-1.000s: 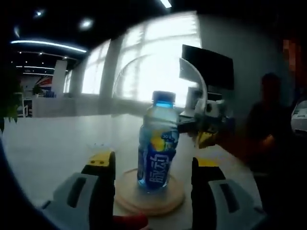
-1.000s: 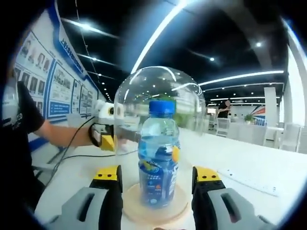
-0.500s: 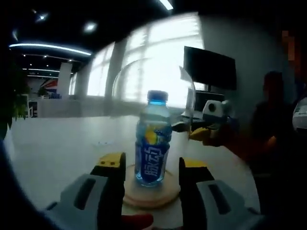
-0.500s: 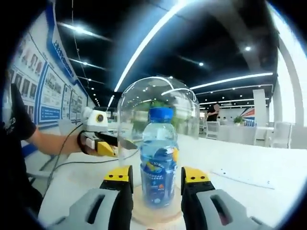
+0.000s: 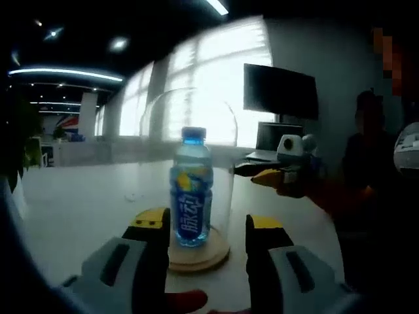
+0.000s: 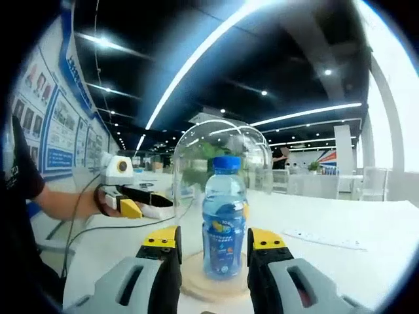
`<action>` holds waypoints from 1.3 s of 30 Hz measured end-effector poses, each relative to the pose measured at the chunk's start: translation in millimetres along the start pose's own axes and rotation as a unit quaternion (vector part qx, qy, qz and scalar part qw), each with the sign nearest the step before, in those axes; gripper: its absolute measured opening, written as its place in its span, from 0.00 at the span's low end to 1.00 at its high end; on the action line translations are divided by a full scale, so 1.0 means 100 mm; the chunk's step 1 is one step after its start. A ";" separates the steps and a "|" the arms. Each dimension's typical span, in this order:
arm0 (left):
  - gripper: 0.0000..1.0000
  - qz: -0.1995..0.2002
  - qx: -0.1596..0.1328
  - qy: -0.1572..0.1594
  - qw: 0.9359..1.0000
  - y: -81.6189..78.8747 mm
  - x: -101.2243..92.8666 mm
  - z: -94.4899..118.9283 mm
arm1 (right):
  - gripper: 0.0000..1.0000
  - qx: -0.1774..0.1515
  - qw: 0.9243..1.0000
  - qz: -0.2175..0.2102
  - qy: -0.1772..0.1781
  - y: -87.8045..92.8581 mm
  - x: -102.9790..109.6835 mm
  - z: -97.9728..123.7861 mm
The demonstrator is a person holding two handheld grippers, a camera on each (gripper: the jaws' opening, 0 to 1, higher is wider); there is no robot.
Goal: Open the cover put in the Mizone put the cover back on
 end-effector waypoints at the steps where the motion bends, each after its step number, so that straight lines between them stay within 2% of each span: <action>1: 0.38 -0.001 -0.001 -0.001 1.000 0.02 -0.01 0.03 | 0.33 -0.002 1.000 0.000 0.001 0.00 0.03 0.03; 11: 0.38 0.003 -0.007 -0.013 1.000 0.11 -0.18 0.30 | 0.34 0.003 0.999 0.002 0.040 0.11 0.16 0.32; 19: 0.38 -0.010 -0.017 -0.026 0.999 0.16 -0.28 0.46 | 0.34 0.010 0.999 0.008 0.053 0.21 0.32 0.48; 27: 0.38 -0.018 -0.010 -0.038 0.999 0.34 -0.35 0.54 | 0.34 0.011 0.997 -0.010 0.073 0.36 0.39 0.62; 36: 0.38 -0.005 -0.006 -0.050 0.999 0.59 -0.33 0.57 | 0.35 0.020 0.994 -0.016 0.102 0.59 0.46 0.68; 39: 0.38 0.009 -0.005 -0.054 0.998 0.70 -0.31 0.59 | 0.37 0.021 0.995 -0.008 0.099 0.63 0.51 0.69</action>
Point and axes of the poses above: the point that each gripper's makers call its tool centre point, and the gripper's own axes: z roughly backward along the fingers, x roughly to its left, y roughly out of its underside, the point moved 10 cm from there along z, roughly backward along the fingers, and after that the axes turned 8 degrees about -y, right-handed, at the moved point
